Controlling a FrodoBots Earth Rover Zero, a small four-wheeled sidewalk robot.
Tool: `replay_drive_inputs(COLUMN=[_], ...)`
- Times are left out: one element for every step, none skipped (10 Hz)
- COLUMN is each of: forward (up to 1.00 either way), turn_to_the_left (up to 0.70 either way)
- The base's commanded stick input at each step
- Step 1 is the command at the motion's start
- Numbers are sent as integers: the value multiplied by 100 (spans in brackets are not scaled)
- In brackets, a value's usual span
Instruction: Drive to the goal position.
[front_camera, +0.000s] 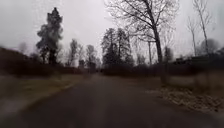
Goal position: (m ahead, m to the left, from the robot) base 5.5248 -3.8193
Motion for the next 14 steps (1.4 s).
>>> replay_drive_inputs(forward=[68,68,68,68,68,68,68,68,69,69,69,69,69,69], turn_to_the_left=[0,0,0,0,0,7,32,23,15,7,0,0,0,0])
